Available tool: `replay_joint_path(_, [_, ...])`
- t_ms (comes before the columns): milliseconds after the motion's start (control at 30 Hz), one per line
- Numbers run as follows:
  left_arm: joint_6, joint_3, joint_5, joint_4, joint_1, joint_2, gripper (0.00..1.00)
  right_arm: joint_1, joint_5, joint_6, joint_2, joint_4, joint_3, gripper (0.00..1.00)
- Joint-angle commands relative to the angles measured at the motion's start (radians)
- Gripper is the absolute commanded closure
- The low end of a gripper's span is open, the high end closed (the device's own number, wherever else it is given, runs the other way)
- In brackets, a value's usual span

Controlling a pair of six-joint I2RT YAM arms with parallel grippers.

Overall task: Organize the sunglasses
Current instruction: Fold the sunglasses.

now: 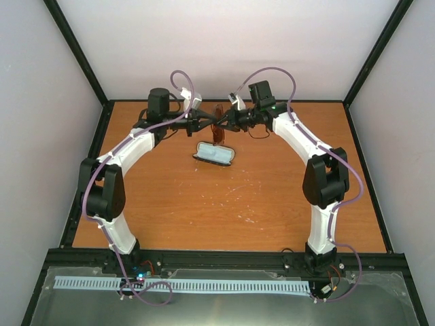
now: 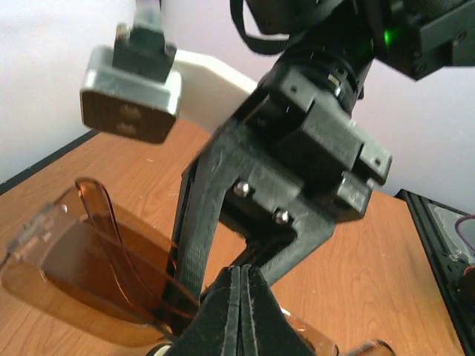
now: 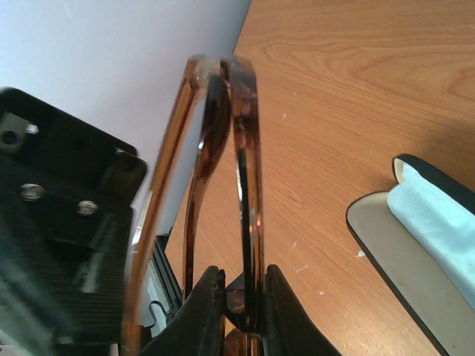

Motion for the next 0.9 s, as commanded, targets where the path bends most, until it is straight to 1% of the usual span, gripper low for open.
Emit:
replay_joint_path(0, [0.110, -0.010, 0.001, -0.073, 0.001, 0.011, 0.99, 0.014, -0.037, 0.030, -0.049, 0.095, -0.004, 0.97])
replay_joint_path(133, [0.153, -0.042, -0.029, -0.084, 0.001, 0.031, 0.99, 0.013, -0.075, 0.062, -0.080, 0.159, -0.053, 0.97])
replay_joint_path(233, [0.165, -0.054, -0.035, -0.083, 0.001, 0.040, 0.99, 0.015, -0.069, 0.064, -0.093, 0.165, -0.068, 0.97])
replay_joint_path(333, [0.129, -0.044, -0.051, -0.062, 0.006, 0.011, 0.98, 0.010, 0.026, 0.035, -0.095, 0.096, -0.066, 0.97])
replay_joint_path(400, [0.064, -0.051, -0.063, -0.008, 0.028, -0.033, 0.93, -0.004, 0.097, 0.023, -0.096, 0.059, -0.075, 0.97])
replay_joint_path(467, [0.019, -0.064, -0.077, 0.018, 0.057, -0.075, 0.91, -0.025, 0.158, 0.020, -0.098, 0.053, -0.093, 0.97])
replay_joint_path(500, [0.027, -0.068, -0.087, -0.004, 0.068, -0.089, 0.90, -0.038, 0.183, 0.014, -0.095, 0.052, -0.093, 0.97])
replay_joint_path(567, [0.110, -0.071, -0.125, -0.114, 0.078, -0.095, 0.92, -0.062, 0.229, 0.006, -0.082, 0.055, -0.083, 0.97])
replay_joint_path(633, [0.247, -0.072, -0.148, -0.295, 0.084, -0.081, 0.97, -0.087, 0.240, 0.006, -0.051, 0.068, -0.058, 0.97])
replay_joint_path(667, [0.339, -0.074, -0.172, -0.375, 0.088, -0.073, 0.99, -0.096, 0.243, 0.004, -0.027, 0.064, -0.033, 0.97])
replay_joint_path(700, [0.400, -0.076, -0.214, -0.451, 0.090, -0.065, 0.99, -0.102, 0.246, -0.006, 0.000, 0.058, -0.006, 0.97])
replay_joint_path(767, [0.517, -0.068, -0.278, -0.597, 0.101, -0.047, 1.00, -0.103, 0.261, -0.037, 0.060, 0.020, 0.081, 0.97])
replay_joint_path(867, [0.651, -0.049, -0.372, -0.778, 0.106, -0.012, 0.99, -0.104, 0.285, -0.080, 0.167, -0.040, 0.205, 0.97])
